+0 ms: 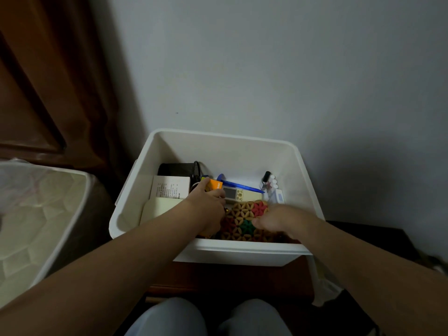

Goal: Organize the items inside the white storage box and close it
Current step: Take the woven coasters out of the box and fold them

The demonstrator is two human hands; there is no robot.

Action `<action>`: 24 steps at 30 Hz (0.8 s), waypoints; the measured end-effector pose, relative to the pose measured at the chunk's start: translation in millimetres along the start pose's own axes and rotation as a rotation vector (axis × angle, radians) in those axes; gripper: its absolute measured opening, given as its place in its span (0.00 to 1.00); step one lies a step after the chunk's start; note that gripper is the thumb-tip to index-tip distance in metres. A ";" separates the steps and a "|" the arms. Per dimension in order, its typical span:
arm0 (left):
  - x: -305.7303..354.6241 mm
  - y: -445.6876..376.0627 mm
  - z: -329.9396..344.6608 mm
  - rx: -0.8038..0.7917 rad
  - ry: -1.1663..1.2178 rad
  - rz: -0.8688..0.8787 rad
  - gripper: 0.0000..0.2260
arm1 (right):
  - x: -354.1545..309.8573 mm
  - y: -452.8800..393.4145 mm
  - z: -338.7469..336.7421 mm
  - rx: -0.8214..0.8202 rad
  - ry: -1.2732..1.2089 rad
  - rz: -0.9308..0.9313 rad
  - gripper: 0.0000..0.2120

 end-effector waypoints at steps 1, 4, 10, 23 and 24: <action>-0.1 0.0 0.1 0.002 -0.001 0.000 0.20 | -3.7 -2.0 -3.1 0.037 0.143 -0.011 0.25; -0.6 0.2 1.0 0.013 0.004 0.004 0.20 | -9.8 -3.9 -11.9 0.147 0.514 0.003 0.29; -1.6 0.4 1.1 0.032 0.027 0.021 0.20 | -16.9 6.6 -24.8 0.322 0.757 0.024 0.31; -1.2 -0.7 1.8 0.013 0.051 0.016 0.19 | -47.3 35.2 -35.8 0.567 0.704 -0.586 0.15; -1.3 -0.6 1.1 0.021 0.051 0.017 0.19 | -52.7 35.7 -28.1 0.538 0.700 -0.690 0.18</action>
Point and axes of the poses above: each hand's wrist, its own y-axis away from the middle knuckle, its own z-axis out of the palm, x = y × z, the point moved 7 cm from there along -y, towards the middle knuckle, and after that the axes turned 15 degrees about y, right-handed, at the moved point
